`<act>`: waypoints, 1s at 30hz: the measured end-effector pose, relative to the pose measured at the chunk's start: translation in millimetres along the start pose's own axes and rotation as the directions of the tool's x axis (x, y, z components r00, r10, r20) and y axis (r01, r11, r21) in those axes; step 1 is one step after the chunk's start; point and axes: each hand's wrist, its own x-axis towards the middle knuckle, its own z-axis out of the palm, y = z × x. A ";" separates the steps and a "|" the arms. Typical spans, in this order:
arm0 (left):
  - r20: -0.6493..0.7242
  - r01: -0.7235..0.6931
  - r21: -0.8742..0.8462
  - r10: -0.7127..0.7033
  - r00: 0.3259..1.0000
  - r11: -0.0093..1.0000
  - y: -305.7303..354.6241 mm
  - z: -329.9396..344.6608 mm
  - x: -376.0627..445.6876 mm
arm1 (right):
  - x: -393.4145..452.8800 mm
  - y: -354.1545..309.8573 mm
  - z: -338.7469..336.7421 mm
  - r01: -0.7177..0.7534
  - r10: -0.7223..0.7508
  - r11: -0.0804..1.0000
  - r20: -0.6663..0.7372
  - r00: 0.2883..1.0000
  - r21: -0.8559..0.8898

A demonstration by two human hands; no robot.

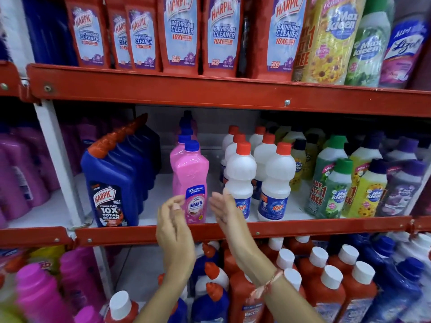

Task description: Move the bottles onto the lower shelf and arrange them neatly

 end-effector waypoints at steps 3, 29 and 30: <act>0.041 0.104 0.095 -0.108 0.993 0.990 -0.5 -11.7 8.1 | 15.0 5.7 13.4 -0.046 0.046 0.999 0.045 0.998 0.009; 0.326 0.178 0.210 -0.240 0.915 0.962 -1.4 -46.9 36.5 | 14.5 11.5 28.8 -0.071 0.077 0.992 0.050 0.996 -0.101; 0.335 0.178 0.212 -0.243 0.910 0.961 -0.3 -47.4 36.8 | 13.3 10.2 27.0 -0.075 0.083 0.990 0.065 0.994 -0.120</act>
